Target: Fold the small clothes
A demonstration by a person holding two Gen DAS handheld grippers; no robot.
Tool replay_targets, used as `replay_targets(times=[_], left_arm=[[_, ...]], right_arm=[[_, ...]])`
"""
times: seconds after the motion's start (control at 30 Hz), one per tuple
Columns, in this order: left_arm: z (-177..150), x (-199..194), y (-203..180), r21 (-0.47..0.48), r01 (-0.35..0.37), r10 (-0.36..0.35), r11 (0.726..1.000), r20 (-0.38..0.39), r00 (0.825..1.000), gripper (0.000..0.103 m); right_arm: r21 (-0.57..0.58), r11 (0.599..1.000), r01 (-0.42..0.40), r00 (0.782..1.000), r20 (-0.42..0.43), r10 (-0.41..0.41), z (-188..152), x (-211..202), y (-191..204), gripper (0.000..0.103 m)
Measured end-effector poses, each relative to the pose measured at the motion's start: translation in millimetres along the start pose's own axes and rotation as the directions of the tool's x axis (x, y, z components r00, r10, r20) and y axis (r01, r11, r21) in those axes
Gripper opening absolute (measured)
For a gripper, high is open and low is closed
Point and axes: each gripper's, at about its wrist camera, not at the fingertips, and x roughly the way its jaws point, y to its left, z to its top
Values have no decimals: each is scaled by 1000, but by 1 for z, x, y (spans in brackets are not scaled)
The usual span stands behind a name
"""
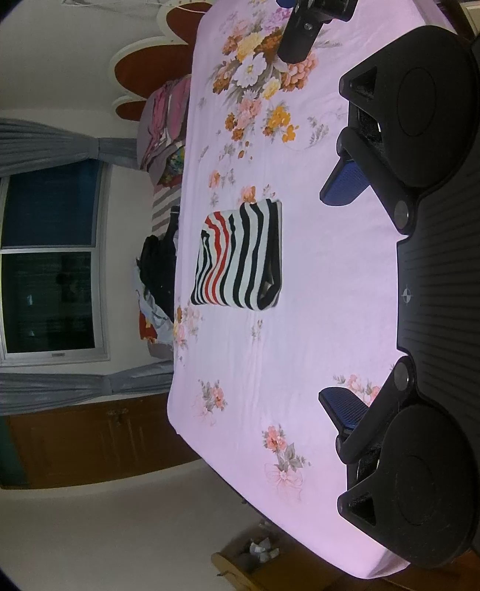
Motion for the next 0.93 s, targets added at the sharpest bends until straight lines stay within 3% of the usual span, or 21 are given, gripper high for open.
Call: replay_targets(times=[0.67,0.83,0.93], left_arm=[[3,24,-7,-4,46,-46,999,-44,998,103],[3,34,-9,20,58,-58,998,7,998,103],[7,50,-9,11,62,-62,998,-7,998,103]], right_arm=[[-10,1000,19,1000,-22,-19,0,13,-2,99],[-1,1000,31,999,-41,-31,0,26,-7,99],[1,999,42,997,-63,-42,-2,38,-11,99]])
